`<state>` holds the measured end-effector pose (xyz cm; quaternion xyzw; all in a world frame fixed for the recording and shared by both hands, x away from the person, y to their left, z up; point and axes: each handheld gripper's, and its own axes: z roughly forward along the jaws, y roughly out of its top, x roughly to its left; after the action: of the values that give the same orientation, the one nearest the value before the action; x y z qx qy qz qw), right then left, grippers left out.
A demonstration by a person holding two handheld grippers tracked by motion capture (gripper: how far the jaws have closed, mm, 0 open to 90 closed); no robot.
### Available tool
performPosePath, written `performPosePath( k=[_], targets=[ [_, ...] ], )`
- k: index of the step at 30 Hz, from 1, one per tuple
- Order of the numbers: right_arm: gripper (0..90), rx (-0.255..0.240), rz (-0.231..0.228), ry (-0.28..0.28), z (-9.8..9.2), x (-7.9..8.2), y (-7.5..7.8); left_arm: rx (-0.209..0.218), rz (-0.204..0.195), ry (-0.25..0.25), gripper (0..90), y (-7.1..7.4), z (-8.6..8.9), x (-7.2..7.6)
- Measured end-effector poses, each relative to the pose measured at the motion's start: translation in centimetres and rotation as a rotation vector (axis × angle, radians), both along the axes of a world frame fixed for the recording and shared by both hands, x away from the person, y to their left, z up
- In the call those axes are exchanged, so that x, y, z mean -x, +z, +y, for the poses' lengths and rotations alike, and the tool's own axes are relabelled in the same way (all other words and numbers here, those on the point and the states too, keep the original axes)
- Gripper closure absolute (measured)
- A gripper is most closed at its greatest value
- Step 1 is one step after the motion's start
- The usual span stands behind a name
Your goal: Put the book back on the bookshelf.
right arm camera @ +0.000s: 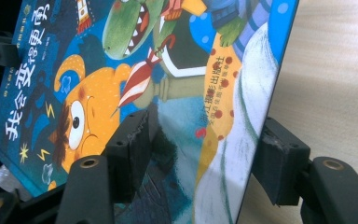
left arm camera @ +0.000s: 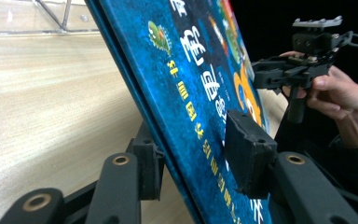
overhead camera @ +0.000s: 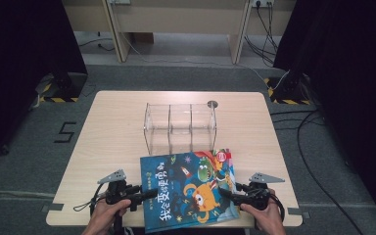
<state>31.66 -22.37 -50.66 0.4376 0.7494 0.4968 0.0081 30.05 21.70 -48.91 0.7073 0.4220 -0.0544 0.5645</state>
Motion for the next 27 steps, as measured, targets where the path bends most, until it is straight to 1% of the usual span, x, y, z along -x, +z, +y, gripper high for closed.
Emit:
performPosePath(
  k=[1, 2, 4, 5, 9, 11, 13, 14, 16, 18, 19, 20, 21, 24, 25, 26, 27],
  targets=[
    [41.1, -0.010, 0.011, -0.004, 0.0, 0.0, -0.1, 0.010, 0.005, 0.001, 59.6, 0.1, 0.1, 0.0],
    [40.7, -0.016, 0.009, -0.005, 0.0, -0.1, -0.2, 0.031, 0.011, 0.006, 60.5, 0.2, 0.2, 0.0],
    [40.2, -0.037, 0.012, -0.006, 0.0, -0.1, -0.5, 0.057, 0.011, 0.012, 62.3, 0.5, 0.3, 0.0],
    [40.0, -0.055, 0.024, -0.006, 0.0, -0.1, -0.7, 0.060, 0.009, 0.018, 62.9, 0.6, 0.3, 0.0],
    [39.9, -0.095, 0.062, -0.002, 0.0, -0.2, -1.2, 0.066, 0.001, 0.035, 63.1, 1.1, 0.3, 0.1],
    [39.9, -0.113, 0.080, -0.002, 0.0, -0.2, -1.3, 0.084, 0.017, 0.044, 64.3, 1.2, 0.3, 0.1],
    [39.8, -0.124, 0.082, -0.001, 0.0, -0.2, -1.5, 0.100, 0.026, 0.054, 65.5, 1.2, 0.4, 0.0],
    [39.7, -0.129, 0.093, -0.003, 0.0, -0.2, -1.5, 0.105, 0.034, 0.062, 66.0, 1.2, 0.4, -0.1],
    [39.4, -0.124, 0.090, 0.001, 0.1, -0.1, -1.6, 0.094, 0.031, 0.069, 65.7, 1.3, 0.5, -0.1],
    [36.9, -0.104, 0.087, 0.027, 0.3, 0.0, -1.6, 0.076, 0.013, 0.089, 64.3, 1.5, 0.4, -0.1],
    [35.7, -0.099, 0.092, 0.031, 0.5, 0.1, -1.6, 0.056, 0.005, 0.094, 63.2, 1.7, 0.4, -0.1],
    [34.2, -0.094, 0.098, 0.035, 0.7, 0.2, -1.6, 0.049, -0.001, 0.099, 62.5, 2.0, 0.4, -0.2],
    [34.1, -0.097, 0.113, 0.038, 0.8, 0.3, -1.7, 0.051, -0.002, 0.101, 62.4, 2.1, 0.4, -0.2],
    [34.1, -0.117, 0.126, 0.039, 0.9, 0.4, -1.9, 0.049, -0.002, 0.101, 62.4, 2.4, 0.3, -0.2],
    [34.2, -0.120, 0.131, 0.042, 1.0, 0.4, -2.0, 0.059, -0.003, 0.097, 62.7, 2.5, 0.3, -0.1],
    [34.2, -0.125, 0.129, 0.052, 1.0, 0.4, -2.0, 0.065, 0.003, 0.076, 63.5, 2.6, 0.1, -0.2],
    [34.1, -0.126, 0.133, 0.062, 1.3, 0.5, -2.0, 0.057, -0.003, 0.075, 64.0, 2.8, 0.1, -0.1]
  ],
)
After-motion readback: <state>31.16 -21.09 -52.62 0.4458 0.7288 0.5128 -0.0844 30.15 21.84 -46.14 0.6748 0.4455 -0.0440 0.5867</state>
